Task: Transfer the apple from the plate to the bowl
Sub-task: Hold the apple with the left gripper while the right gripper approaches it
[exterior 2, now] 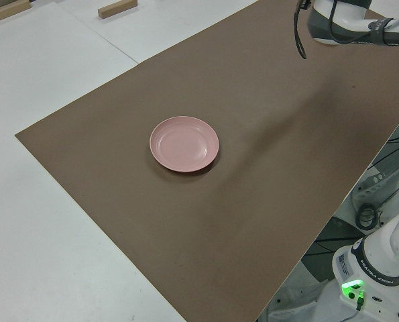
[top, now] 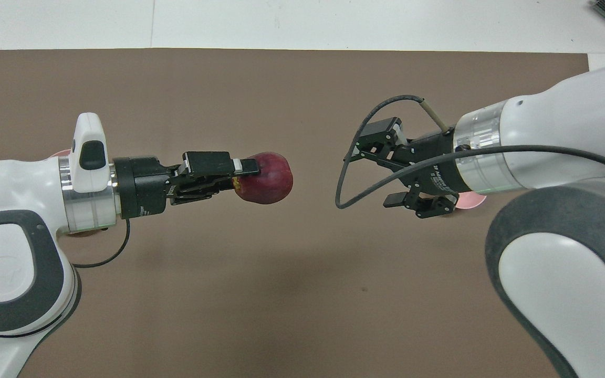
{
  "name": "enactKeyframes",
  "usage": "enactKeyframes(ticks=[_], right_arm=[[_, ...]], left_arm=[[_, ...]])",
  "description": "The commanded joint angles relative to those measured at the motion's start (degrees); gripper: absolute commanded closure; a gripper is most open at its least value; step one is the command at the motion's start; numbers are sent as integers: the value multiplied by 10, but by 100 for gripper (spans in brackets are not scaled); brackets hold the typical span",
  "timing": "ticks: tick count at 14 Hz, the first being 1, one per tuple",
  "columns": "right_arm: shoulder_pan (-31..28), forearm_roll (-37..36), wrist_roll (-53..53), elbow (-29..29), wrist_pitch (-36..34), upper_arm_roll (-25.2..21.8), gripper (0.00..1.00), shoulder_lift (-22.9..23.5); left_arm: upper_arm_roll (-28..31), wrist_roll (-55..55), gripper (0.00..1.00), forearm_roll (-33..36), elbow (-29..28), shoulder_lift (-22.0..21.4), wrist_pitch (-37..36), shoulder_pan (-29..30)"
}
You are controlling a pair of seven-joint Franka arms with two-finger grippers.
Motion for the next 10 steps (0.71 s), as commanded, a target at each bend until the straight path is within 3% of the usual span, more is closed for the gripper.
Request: enactKeyframes(ticks=[1, 6, 10], right_arm=[[27, 52, 107, 0, 44, -3, 0, 12], [29, 158, 201, 6, 62, -3, 0, 42], [39, 186, 210, 24, 62, -2, 0, 70]], left_arm=[[-4, -16, 100, -6, -5, -10, 11, -3], [-14, -19, 100, -5, -5, -10, 28, -3], [-14, -19, 100, -5, -5, -10, 33, -3]])
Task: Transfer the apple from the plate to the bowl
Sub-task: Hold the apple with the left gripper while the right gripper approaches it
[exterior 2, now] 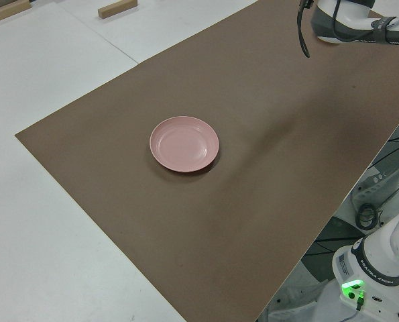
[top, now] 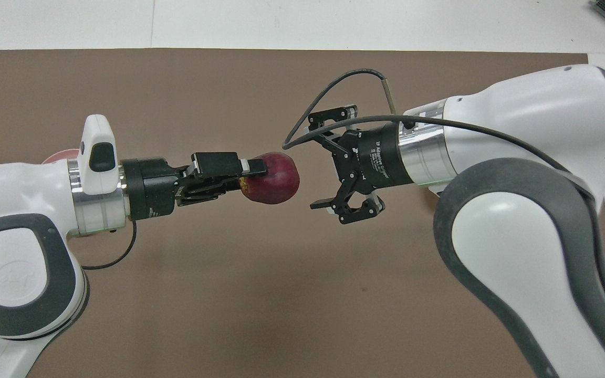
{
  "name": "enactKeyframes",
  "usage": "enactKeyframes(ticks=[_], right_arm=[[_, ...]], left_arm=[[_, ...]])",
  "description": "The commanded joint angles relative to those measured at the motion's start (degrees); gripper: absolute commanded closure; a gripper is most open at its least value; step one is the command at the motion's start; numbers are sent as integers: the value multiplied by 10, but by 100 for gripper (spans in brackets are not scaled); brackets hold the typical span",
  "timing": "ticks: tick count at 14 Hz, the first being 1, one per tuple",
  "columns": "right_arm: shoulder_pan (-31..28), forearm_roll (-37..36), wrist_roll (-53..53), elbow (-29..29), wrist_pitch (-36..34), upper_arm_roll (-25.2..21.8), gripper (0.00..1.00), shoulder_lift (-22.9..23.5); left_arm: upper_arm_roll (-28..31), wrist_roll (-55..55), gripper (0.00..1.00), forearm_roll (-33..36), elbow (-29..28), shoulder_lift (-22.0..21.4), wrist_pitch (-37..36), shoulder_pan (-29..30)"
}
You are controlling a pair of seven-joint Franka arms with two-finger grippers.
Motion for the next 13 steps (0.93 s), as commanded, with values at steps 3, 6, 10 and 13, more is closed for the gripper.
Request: enactKeyframes(ticks=[3, 6, 10, 13], right_arm=[[25, 20, 15, 18, 10, 0, 0, 23], [28, 20, 15, 16, 11, 1, 0, 26], [35, 20, 15, 15, 12, 2, 0, 33], [42, 20, 14, 16, 15, 1, 0, 36]], left_arm=[[-1, -10, 100, -5, -4, -9, 16, -3], [0, -10, 100, -4, -4, -9, 16, -3], [0, -15, 100, -4, -4, -8, 16, -3], [-1, -15, 100, 1, -4, -8, 16, -3]])
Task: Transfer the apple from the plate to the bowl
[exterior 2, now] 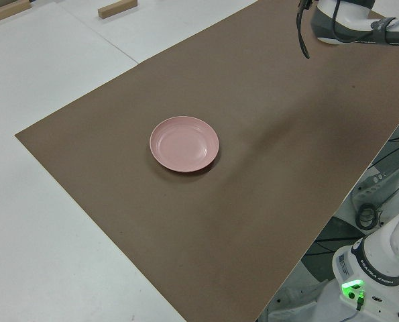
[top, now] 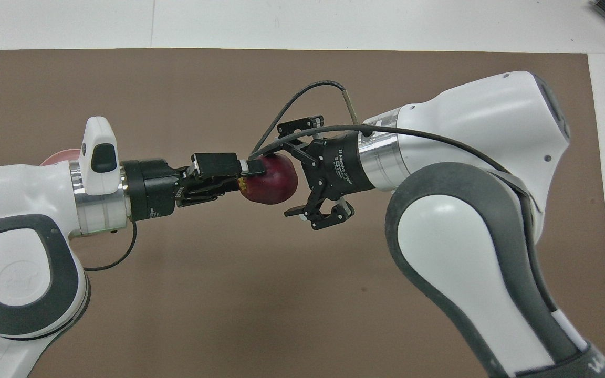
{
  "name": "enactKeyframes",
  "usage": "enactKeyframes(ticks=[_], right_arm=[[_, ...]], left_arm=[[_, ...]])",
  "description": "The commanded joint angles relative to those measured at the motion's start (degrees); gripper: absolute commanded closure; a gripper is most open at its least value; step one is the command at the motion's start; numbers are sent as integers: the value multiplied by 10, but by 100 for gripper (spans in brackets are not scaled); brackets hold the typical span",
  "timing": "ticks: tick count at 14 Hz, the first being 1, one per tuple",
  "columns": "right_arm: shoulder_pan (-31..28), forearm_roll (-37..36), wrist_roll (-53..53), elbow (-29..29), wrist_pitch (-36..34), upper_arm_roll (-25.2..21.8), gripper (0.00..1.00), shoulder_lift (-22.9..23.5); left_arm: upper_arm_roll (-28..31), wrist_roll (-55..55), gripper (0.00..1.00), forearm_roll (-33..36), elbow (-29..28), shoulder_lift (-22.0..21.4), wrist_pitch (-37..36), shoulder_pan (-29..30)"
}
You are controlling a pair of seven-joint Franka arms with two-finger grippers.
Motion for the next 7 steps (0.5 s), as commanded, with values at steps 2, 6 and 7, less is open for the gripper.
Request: enactKeyframes(ticks=[2, 6, 7], right_arm=[[13, 15, 10, 5, 23, 1, 0, 12], [14, 15, 7, 6, 42, 1, 0, 17], [13, 15, 7, 7, 39, 1, 0, 17]], left_arm=[[0, -14, 100, -1, 3, -8, 12, -3], [0, -17, 100, 2, 3, -8, 11, -3], [-1, -17, 100, 2, 3, -8, 11, -3]])
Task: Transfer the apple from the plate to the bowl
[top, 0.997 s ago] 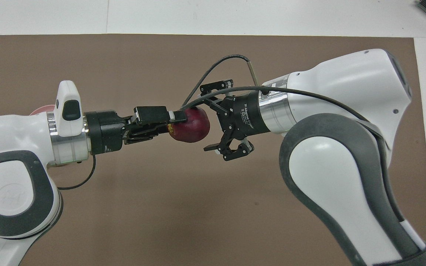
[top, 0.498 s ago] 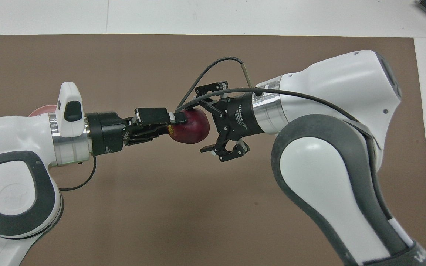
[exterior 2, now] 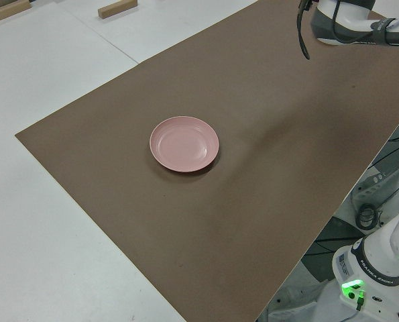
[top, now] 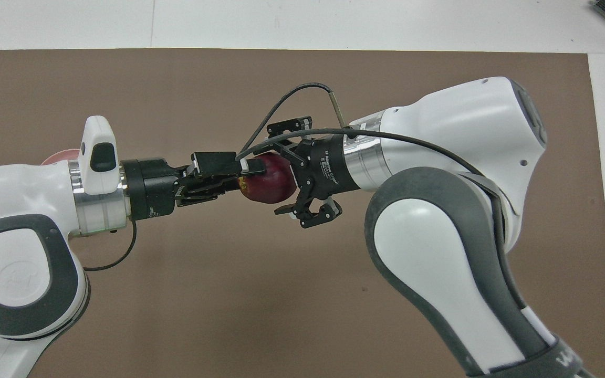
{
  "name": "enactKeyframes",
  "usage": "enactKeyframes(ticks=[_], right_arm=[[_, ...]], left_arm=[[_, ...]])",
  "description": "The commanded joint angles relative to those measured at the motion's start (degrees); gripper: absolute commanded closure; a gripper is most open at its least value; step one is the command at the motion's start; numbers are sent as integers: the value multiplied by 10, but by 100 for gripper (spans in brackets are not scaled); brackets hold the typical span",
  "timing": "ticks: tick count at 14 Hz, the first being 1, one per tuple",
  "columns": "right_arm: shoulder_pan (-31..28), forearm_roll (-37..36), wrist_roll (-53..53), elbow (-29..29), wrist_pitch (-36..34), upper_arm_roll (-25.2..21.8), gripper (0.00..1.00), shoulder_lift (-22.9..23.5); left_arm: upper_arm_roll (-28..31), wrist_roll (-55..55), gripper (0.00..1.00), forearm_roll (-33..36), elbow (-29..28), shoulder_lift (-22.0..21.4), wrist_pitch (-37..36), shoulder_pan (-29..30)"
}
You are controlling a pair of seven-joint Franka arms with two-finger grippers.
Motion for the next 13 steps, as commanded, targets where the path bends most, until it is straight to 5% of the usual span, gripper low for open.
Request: enactKeyframes(ticks=[1, 2, 3, 4, 5, 9, 10, 12, 13], right_arm=[[1, 17, 7, 6, 7, 0, 0, 6], [1, 20, 7, 6, 7, 0, 0, 6], [2, 21, 7, 6, 10, 0, 17, 5], [1, 24, 7, 6, 8, 1, 64, 6], [-3, 44, 8, 6, 2, 1, 100, 6], [-12, 59, -11, 7, -15, 1, 100, 6], [-12, 58, -11, 7, -15, 1, 100, 6], [-13, 58, -13, 7, -15, 1, 100, 6], [-13, 58, -14, 7, -16, 1, 100, 6]], left_arm=[[0, -13, 100, 1, 1, -8, 9, -3], [0, -13, 100, 1, 1, -8, 9, -2], [0, -14, 100, 1, 1, -8, 9, -2], [0, -14, 100, 1, 1, -8, 9, -2], [0, -15, 100, 1, 1, -8, 9, -2], [0, -26, 100, 1, 1, -8, 9, -2], [0, -25, 82, 1, 1, -7, 9, -2], [0, -23, 13, 9, 11, -3, 10, -2], [0, -30, 0, 35, 21, 1, 10, -2]])
